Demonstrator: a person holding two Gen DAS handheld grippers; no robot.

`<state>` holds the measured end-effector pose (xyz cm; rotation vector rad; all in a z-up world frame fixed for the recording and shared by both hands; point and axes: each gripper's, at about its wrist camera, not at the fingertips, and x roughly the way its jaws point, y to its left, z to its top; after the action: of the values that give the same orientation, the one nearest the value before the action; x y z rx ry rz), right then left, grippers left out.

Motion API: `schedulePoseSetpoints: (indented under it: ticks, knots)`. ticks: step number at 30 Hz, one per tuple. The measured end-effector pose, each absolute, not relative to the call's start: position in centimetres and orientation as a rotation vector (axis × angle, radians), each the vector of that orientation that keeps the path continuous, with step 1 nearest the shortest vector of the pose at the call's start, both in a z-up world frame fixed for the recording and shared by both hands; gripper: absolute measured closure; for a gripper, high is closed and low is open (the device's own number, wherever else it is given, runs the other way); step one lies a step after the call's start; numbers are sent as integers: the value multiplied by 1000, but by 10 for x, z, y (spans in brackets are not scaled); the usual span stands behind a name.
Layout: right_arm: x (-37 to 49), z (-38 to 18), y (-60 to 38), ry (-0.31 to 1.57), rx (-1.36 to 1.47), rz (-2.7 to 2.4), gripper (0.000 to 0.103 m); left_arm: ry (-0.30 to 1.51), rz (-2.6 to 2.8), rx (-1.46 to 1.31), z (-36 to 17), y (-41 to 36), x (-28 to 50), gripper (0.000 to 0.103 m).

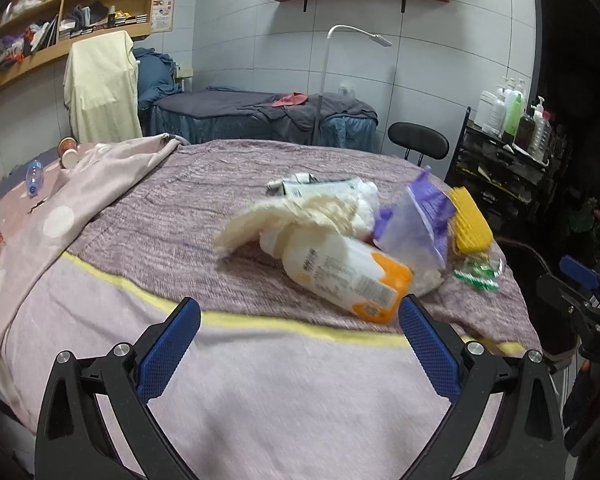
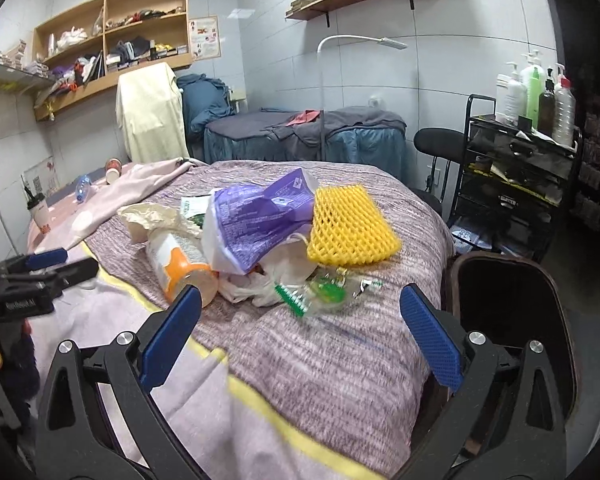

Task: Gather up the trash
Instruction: 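Grasp the yellow foam net with the right tool while the left tool grasps the white crumpled glove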

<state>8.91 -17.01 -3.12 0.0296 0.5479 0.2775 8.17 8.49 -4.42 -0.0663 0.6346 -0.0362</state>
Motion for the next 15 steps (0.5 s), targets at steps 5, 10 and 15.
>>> schedulePoseSetpoints:
  ticks: [5, 10, 15]
  knots:
    - [116, -28, -172, 590, 41, 299, 5, 647, -78, 36, -41, 91, 120, 15]
    - [126, -27, -167, 594, 5, 315, 5, 680, -122, 137, -45, 93, 151, 28]
    - [141, -30, -168, 617, -4, 318, 5, 693, -218, 168, -48, 96, 170, 49]
